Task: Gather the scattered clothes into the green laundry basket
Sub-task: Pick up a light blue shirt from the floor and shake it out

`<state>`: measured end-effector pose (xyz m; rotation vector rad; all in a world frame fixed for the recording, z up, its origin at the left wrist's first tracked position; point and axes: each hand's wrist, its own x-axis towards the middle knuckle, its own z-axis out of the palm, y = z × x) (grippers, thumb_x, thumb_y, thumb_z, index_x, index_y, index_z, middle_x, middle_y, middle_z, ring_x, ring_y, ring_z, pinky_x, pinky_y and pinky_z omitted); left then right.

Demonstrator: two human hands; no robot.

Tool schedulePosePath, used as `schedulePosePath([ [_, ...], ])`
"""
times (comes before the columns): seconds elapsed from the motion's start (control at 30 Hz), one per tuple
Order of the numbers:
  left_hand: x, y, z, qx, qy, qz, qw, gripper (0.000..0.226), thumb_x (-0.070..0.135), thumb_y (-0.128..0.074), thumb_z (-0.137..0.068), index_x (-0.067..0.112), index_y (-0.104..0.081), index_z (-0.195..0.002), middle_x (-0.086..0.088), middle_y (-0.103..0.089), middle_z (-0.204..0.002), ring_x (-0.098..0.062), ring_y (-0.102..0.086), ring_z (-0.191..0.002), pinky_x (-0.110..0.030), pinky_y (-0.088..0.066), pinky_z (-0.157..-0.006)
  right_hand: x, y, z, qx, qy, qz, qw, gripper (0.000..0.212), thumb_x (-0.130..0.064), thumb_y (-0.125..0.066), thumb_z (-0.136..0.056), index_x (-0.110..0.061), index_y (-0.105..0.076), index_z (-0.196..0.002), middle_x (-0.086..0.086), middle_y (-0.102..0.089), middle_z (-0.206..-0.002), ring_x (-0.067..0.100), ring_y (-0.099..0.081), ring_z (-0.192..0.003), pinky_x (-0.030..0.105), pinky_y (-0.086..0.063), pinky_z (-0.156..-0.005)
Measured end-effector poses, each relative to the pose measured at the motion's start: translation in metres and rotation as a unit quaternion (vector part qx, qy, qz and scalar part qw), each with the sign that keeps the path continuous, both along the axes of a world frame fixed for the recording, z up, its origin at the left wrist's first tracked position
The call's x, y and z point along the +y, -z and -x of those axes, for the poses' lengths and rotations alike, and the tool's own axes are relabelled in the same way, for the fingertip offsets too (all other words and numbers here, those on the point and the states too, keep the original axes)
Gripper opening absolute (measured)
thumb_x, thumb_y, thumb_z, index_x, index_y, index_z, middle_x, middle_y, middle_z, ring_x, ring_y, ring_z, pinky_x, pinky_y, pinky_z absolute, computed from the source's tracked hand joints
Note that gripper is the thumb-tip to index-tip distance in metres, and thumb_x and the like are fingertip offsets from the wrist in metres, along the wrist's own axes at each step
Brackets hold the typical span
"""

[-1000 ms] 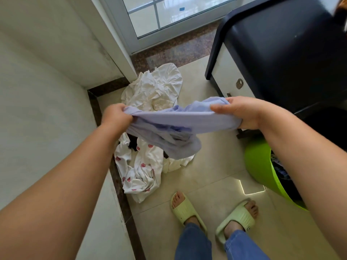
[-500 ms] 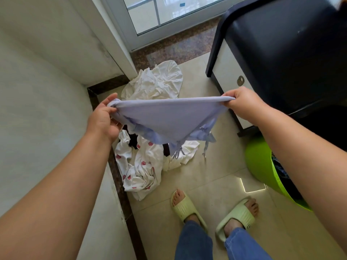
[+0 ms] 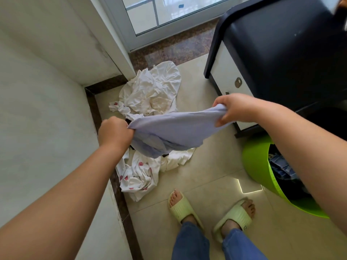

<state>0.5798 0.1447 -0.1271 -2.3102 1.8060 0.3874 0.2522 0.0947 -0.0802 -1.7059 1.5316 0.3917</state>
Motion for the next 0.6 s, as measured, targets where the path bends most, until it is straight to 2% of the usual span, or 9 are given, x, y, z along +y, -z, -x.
schedulePosePath([
  [0.07, -0.001, 0.001, 0.003, -0.005, -0.003, 0.025, 1.0, 0.036, 0.031, -0.052, -0.09, 0.001, -0.072, -0.085, -0.016, -0.062, -0.095, -0.035, -0.053, -0.098, -0.038, -0.048, -0.075, 0.0, 0.01, 0.001, 0.059, 0.015, 0.04, 0.997, 0.014, -0.023, -0.064, -0.084, -0.017, -0.063, -0.097, 0.006, -0.061, -0.08, 0.022, -0.055, -0.07, 0.026, -0.038, -0.054],
  [0.17, -0.003, 0.0, 0.017, 0.009, -0.01, -0.053, 0.998, 0.035, 0.022, -0.041, -0.095, -0.001, -0.067, -0.088, -0.022, -0.066, -0.098, -0.036, -0.058, -0.09, -0.034, -0.046, -0.073, -0.002, 0.025, 0.002, 0.094, 0.124, 0.074, 0.985, 0.015, -0.016, -0.048, -0.09, -0.008, -0.06, -0.088, 0.015, -0.058, -0.079, 0.028, -0.051, -0.066, 0.027, -0.034, -0.051],
  [0.27, -0.009, -0.003, 0.041, 0.093, -0.146, -0.156, 0.972, 0.037, 0.019, -0.035, -0.1, -0.001, -0.056, -0.123, -0.022, -0.059, -0.124, -0.037, -0.058, -0.111, -0.036, -0.049, -0.086, 0.009, 0.036, -0.013, 0.089, 0.2, 0.037, 0.975, 0.018, -0.008, -0.043, -0.088, -0.007, -0.061, -0.091, 0.016, -0.062, -0.085, 0.03, -0.052, -0.065, 0.03, -0.042, -0.058],
  [0.33, -0.012, -0.006, 0.065, 0.209, -0.264, -0.233, 0.913, 0.042, 0.023, -0.042, -0.101, -0.001, -0.044, -0.136, -0.02, -0.054, -0.13, -0.034, -0.055, -0.117, -0.038, -0.047, -0.097, 0.023, 0.042, -0.03, 0.045, 0.214, -0.002, 0.976, 0.024, -0.007, -0.045, -0.089, -0.007, -0.065, -0.102, 0.019, -0.066, -0.099, 0.035, -0.06, -0.081, 0.034, -0.048, -0.07],
  [0.37, -0.011, -0.008, 0.076, 0.277, -0.337, -0.258, 0.862, 0.043, 0.025, -0.044, -0.101, 0.001, -0.043, -0.137, -0.017, -0.057, -0.121, -0.03, -0.056, -0.112, -0.036, -0.048, -0.093, 0.033, 0.042, -0.04, 0.0, 0.227, -0.024, 0.974, 0.025, -0.008, -0.047, -0.09, -0.008, -0.066, -0.106, 0.019, -0.067, -0.103, 0.036, -0.063, -0.088, 0.037, -0.05, -0.076],
  [0.43, -0.001, -0.01, 0.101, 0.428, -0.437, -0.226, 0.758, 0.043, 0.034, -0.042, -0.101, 0.006, -0.049, -0.133, -0.013, -0.061, -0.107, -0.024, -0.058, -0.104, -0.03, -0.046, -0.082, 0.056, 0.043, -0.063, -0.165, 0.314, -0.083, 0.931, 0.022, -0.013, -0.05, -0.092, -0.011, -0.068, -0.104, 0.018, -0.069, -0.097, 0.033, -0.066, -0.087, 0.039, -0.054, -0.081],
  [0.47, 0.006, -0.009, 0.113, 0.466, -0.431, -0.201, 0.746, 0.047, 0.038, -0.04, -0.101, 0.005, -0.05, -0.133, -0.015, -0.063, -0.114, -0.027, -0.06, -0.108, -0.031, -0.047, -0.085, 0.065, 0.041, -0.073, -0.236, 0.353, -0.119, 0.897, 0.02, -0.015, -0.051, -0.092, -0.011, -0.067, -0.104, 0.017, -0.069, -0.094, 0.031, -0.066, -0.084, 0.038, -0.054, -0.081],
  [0.53, 0.028, -0.012, 0.13, 0.47, -0.318, -0.168, 0.806, 0.053, 0.043, -0.034, -0.103, 0.003, -0.051, -0.134, -0.018, -0.06, -0.127, -0.033, -0.058, -0.116, -0.031, -0.046, -0.089, 0.076, 0.044, -0.082, -0.307, 0.42, -0.187, 0.834, 0.026, -0.022, -0.053, -0.093, -0.01, -0.064, -0.113, 0.017, -0.067, -0.098, 0.03, -0.065, -0.088, 0.04, -0.053, -0.087],
  [0.6, 0.045, -0.01, 0.131, 0.463, -0.183, -0.149, 0.854, 0.055, 0.044, -0.032, -0.103, 0.003, -0.056, -0.13, -0.017, -0.061, -0.125, -0.031, -0.057, -0.115, -0.03, -0.045, -0.09, 0.078, 0.049, -0.077, -0.331, 0.44, -0.236, 0.801, 0.03, -0.026, -0.054, -0.09, -0.013, -0.063, -0.115, 0.013, -0.069, -0.101, 0.028, -0.066, -0.09, 0.04, -0.053, -0.087],
])
